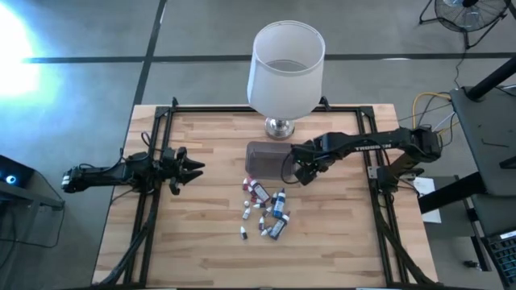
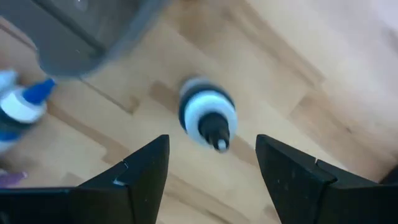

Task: Pick & Place food coloring
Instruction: Put the big black food coloring bottle into the black bin

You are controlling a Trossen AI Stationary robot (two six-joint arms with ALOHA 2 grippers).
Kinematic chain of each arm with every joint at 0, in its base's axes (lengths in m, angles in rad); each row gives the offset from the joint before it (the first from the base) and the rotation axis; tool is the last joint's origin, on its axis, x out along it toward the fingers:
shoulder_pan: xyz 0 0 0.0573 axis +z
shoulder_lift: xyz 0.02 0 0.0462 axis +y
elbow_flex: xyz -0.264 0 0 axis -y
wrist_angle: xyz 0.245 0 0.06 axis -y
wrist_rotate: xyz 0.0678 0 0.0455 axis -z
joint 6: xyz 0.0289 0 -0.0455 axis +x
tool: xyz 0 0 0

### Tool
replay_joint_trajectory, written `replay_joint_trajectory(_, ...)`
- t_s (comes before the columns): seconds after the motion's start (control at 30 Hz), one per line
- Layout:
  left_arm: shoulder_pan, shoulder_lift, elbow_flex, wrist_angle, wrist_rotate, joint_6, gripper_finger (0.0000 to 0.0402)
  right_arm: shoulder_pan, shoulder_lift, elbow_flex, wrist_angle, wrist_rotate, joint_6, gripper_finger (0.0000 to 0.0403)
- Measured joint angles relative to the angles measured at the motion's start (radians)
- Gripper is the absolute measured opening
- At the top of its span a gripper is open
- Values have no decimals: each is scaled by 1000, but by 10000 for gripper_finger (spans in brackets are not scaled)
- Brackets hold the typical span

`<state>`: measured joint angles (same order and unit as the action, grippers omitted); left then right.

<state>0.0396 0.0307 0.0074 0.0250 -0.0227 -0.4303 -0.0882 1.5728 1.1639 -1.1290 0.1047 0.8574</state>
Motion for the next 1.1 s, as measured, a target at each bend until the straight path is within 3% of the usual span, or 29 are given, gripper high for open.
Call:
replay_joint_trajectory(0.23,0,0,0,0,0,0,135,-4,0,-27,66,-26,-5,233)
replay_joint_trajectory(1.1,0,0,0,0,0,0,135,-16,46,-24,92,58,-63,203)
